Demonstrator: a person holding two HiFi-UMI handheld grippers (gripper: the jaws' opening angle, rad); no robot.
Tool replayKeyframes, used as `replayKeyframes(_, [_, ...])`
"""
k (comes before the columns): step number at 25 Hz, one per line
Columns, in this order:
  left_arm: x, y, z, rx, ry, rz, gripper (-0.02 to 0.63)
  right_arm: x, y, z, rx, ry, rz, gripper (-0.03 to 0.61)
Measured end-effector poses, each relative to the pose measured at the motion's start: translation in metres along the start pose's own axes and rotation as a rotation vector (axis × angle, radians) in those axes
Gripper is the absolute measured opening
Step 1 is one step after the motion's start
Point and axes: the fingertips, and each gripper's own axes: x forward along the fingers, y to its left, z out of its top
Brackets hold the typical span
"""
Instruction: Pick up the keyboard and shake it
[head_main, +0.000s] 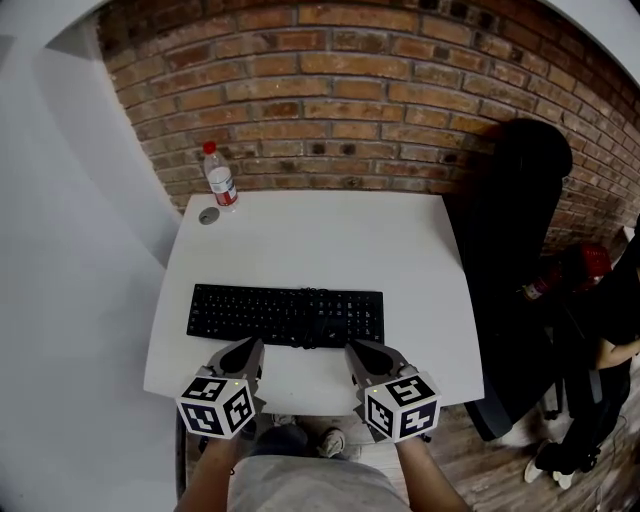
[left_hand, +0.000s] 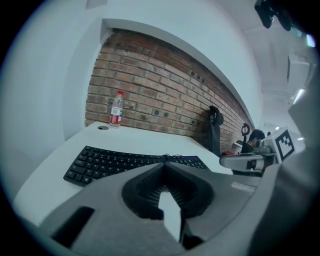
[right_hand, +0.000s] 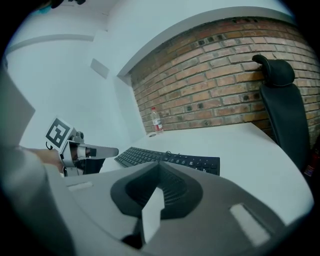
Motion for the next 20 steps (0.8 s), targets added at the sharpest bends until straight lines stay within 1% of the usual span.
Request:
replayKeyframes(5, [0.008, 0.038, 0.005, -0.004, 0.031, 0.015, 0.003, 0.018, -0.012, 0.001, 0.009, 0.026, -0.032, 0.011])
replayKeyframes(7, [0.012, 0.052, 0.007, -0.010, 0.044, 0.015, 0.035, 0.026, -0.015, 0.002, 0.011, 0.039, -0.037, 0.011])
replayKeyframes(10, [0.020, 0.072, 0.009, -0.013, 0.067, 0.010, 0.063, 0.039, -0.021, 0.004, 0.014, 0.056, -0.054, 0.015])
replayKeyframes(13, [0.028, 0.093, 0.009, -0.013, 0.097, 0.004, 0.094, 0.053, -0.028, 0.004, 0.023, 0.079, -0.071, 0.053])
replayKeyframes(20, [0.039, 0.148, 0.017, -0.019, 0.138, 0.019, 0.187, 0.074, -0.047, 0.006, 0.037, 0.122, -0.141, 0.108])
